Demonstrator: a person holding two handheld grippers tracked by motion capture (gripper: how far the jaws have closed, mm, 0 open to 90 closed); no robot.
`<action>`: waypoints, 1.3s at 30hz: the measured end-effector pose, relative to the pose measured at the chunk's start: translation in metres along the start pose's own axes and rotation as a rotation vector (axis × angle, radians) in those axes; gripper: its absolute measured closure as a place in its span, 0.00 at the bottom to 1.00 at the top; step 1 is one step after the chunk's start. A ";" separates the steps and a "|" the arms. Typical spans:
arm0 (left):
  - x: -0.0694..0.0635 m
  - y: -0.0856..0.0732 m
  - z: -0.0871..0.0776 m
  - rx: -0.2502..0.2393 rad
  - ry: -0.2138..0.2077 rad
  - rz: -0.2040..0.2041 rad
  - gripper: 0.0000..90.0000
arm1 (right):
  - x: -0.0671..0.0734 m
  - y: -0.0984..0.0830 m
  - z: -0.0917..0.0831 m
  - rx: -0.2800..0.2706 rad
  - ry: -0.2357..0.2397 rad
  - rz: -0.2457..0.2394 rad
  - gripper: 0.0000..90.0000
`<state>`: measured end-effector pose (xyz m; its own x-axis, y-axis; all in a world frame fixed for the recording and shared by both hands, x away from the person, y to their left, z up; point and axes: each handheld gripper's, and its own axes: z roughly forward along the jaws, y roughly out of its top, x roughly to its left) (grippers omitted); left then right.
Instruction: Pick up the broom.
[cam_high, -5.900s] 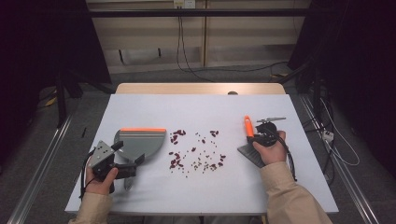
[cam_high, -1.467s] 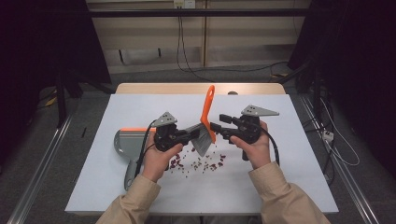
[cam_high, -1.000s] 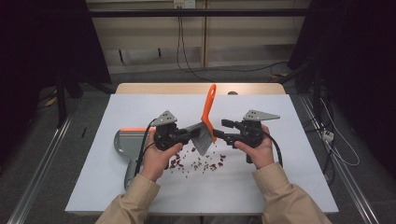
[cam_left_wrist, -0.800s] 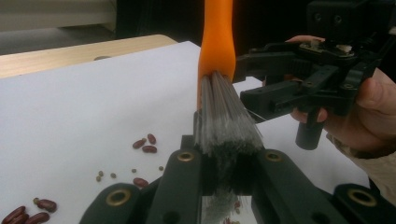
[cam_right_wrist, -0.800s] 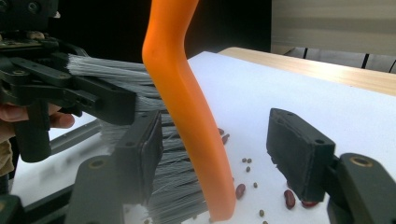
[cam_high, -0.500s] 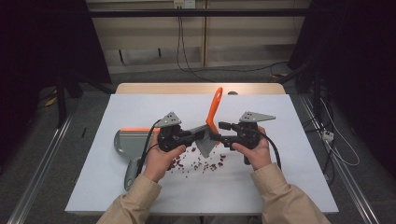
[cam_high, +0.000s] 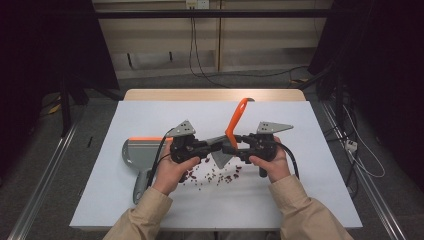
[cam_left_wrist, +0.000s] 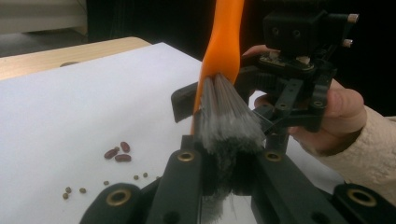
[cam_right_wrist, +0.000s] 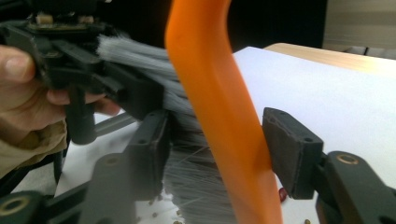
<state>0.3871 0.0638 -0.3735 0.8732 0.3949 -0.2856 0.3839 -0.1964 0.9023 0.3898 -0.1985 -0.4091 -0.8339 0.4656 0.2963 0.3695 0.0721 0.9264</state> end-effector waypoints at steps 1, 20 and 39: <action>0.002 0.000 -0.001 -0.015 0.020 -0.006 0.94 | 0.000 -0.001 0.000 0.018 -0.005 -0.010 0.60; 0.013 0.003 -0.016 -0.008 0.204 0.032 0.44 | -0.009 0.012 -0.035 0.109 -0.185 0.034 0.78; 0.018 0.005 -0.041 -0.021 0.269 0.060 0.33 | -0.029 0.016 -0.095 0.303 -0.482 0.037 0.78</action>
<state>0.3921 0.1066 -0.3605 0.7821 0.6077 -0.1383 0.3254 -0.2090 0.9222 0.3815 -0.2947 -0.3810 -0.5635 0.8171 0.1222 0.5552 0.2650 0.7884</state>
